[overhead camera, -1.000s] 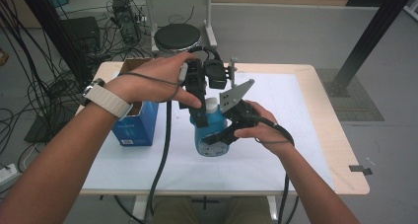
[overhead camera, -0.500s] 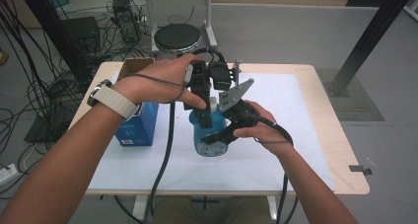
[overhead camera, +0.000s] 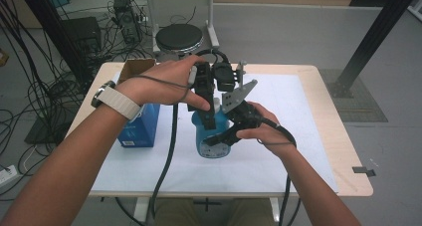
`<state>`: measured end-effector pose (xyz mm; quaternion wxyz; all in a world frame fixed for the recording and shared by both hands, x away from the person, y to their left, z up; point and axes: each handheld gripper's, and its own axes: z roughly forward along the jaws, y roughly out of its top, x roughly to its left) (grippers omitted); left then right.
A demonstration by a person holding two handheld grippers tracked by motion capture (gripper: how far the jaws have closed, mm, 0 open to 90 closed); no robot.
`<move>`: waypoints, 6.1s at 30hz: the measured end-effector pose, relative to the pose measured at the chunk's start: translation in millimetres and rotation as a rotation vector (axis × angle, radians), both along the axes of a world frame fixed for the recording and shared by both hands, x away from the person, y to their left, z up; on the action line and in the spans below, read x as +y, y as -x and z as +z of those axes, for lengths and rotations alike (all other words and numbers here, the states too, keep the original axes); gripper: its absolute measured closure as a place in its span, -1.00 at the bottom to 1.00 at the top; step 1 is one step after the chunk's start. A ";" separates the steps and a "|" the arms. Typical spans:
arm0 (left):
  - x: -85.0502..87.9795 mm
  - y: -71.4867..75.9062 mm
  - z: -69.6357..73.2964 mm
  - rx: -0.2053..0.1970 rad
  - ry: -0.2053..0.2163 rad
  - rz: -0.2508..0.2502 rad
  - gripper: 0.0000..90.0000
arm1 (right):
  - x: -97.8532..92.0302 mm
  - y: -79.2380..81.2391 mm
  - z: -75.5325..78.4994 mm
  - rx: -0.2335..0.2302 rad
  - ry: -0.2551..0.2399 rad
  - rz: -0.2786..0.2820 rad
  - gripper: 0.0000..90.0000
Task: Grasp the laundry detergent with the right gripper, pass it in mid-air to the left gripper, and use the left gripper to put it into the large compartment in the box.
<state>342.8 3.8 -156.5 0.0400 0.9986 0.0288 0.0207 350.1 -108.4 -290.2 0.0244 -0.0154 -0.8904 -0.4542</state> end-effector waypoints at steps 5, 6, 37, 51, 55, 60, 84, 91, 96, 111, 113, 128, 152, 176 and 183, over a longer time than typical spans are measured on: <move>0.1 -0.2 -0.3 0.000 -0.003 -0.001 -0.80 | 0.7 0.1 -0.7 0.004 0.001 0.000 -0.04; 0.4 -0.1 -0.6 0.001 0.001 0.005 -0.80 | 0.9 0.0 -1.0 0.005 0.002 0.002 -0.04; 4.9 -2.2 -1.4 0.002 0.014 0.008 -0.80 | 3.1 -1.1 -1.6 0.015 0.004 0.013 -0.04; 6.2 -1.8 -1.0 0.003 0.019 0.011 -0.80 | 4.1 -1.2 -2.3 0.020 0.001 0.012 -0.04; 6.5 -2.0 -1.6 0.003 0.023 0.013 -0.80 | 4.1 -1.8 -2.4 0.019 0.001 0.014 -0.04; 6.0 -1.9 -1.3 0.004 0.020 0.010 -0.80 | 3.7 -2.0 -2.5 0.022 0.003 0.011 -0.04; 6.2 -1.3 -1.1 0.005 0.028 0.007 -0.80 | 2.5 -2.4 -3.1 0.028 -0.005 0.010 -0.04; 6.3 -1.1 -1.2 0.006 0.026 0.011 -0.80 | 2.8 -1.5 -2.6 0.036 -0.008 0.013 -0.04; 6.7 -0.7 -1.4 0.006 0.029 0.013 -0.80 | 2.9 -1.4 -2.4 0.038 -0.005 0.013 -0.04; 8.2 -1.0 -2.6 0.006 0.032 0.011 -0.80 | 4.0 -1.3 -1.8 0.035 -0.010 0.015 -0.04; 8.0 -0.8 -2.7 0.004 0.032 0.012 -0.80 | 4.3 -1.3 -1.8 0.035 -0.006 0.018 -0.04; 7.1 -1.7 -6.2 0.000 0.022 0.010 -0.79 | 5.4 -1.1 -1.3 0.039 -0.008 0.015 -0.04; 7.2 -1.2 -17.0 0.006 0.030 0.003 -0.76 | 7.5 0.5 4.7 0.029 -0.022 0.021 -0.04; 3.6 -1.4 -25.9 0.002 0.027 -0.015 -0.66 | 5.0 2.9 9.4 0.028 -0.039 0.018 -0.04; 3.0 -1.5 -26.3 0.004 0.032 -0.017 -0.61 | 4.1 2.8 9.5 0.027 -0.043 0.020 -0.04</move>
